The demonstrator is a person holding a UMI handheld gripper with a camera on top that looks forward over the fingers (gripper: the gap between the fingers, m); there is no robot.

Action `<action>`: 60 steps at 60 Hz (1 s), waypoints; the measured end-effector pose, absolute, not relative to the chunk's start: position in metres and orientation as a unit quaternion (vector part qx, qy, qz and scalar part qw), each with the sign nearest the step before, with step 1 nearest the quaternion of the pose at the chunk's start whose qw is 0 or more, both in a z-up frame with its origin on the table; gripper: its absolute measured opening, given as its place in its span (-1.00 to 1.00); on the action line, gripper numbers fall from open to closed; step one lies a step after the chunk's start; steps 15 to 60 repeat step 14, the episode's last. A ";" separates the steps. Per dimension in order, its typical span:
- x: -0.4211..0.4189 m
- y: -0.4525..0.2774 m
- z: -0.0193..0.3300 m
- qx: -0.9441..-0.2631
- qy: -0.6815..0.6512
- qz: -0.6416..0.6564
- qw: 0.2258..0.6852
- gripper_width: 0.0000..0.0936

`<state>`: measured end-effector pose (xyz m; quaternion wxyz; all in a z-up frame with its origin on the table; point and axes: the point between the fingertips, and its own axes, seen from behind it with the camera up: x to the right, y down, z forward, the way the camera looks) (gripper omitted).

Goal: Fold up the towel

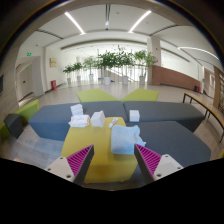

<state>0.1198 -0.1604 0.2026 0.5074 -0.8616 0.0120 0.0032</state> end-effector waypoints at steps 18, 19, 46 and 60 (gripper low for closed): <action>0.151 -0.155 0.213 -0.842 -0.007 -0.071 0.535 0.80; 0.151 -0.155 0.213 -0.842 -0.007 -0.071 0.535 0.80; 0.151 -0.155 0.213 -0.842 -0.007 -0.071 0.535 0.80; 0.151 -0.155 0.213 -0.842 -0.007 -0.071 0.535 0.80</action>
